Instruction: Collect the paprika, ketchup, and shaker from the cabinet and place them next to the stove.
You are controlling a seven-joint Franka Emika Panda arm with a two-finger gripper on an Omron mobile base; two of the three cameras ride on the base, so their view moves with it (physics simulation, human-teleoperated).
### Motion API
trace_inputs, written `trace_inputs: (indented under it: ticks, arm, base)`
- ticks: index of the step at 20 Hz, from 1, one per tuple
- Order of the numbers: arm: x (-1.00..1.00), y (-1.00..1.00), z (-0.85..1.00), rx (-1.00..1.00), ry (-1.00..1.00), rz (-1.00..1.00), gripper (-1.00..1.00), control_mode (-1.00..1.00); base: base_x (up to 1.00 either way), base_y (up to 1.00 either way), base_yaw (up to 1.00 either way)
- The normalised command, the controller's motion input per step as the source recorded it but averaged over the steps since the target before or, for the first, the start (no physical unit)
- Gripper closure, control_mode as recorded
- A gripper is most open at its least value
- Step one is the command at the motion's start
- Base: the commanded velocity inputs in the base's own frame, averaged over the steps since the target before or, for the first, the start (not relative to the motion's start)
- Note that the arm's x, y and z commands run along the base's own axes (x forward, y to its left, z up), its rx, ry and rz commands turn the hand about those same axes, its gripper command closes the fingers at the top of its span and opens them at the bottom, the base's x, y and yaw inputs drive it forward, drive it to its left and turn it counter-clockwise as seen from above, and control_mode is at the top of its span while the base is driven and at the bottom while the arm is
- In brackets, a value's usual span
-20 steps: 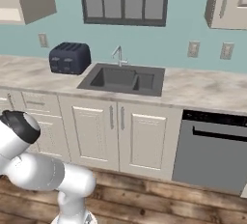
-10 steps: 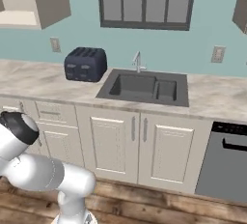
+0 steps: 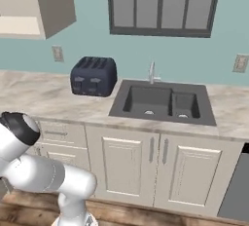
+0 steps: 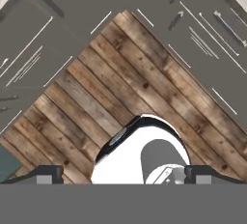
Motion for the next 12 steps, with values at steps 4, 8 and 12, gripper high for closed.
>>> trace_inputs:
  ticks: [4,8,12]
  arm:
    - [0.0,0.0,0.0,0.0,0.0,0.0,-1.0,1.0]
    - [0.0,0.0,0.0,0.0,0.0,0.0,-1.0,1.0]
    - [0.0,0.0,0.0,0.0,0.0,0.0,-1.0,1.0]
  base:
    - [0.25,0.79,-0.07]
    - [0.38,0.75,-0.1]
    - [0.56,0.5,-0.13]
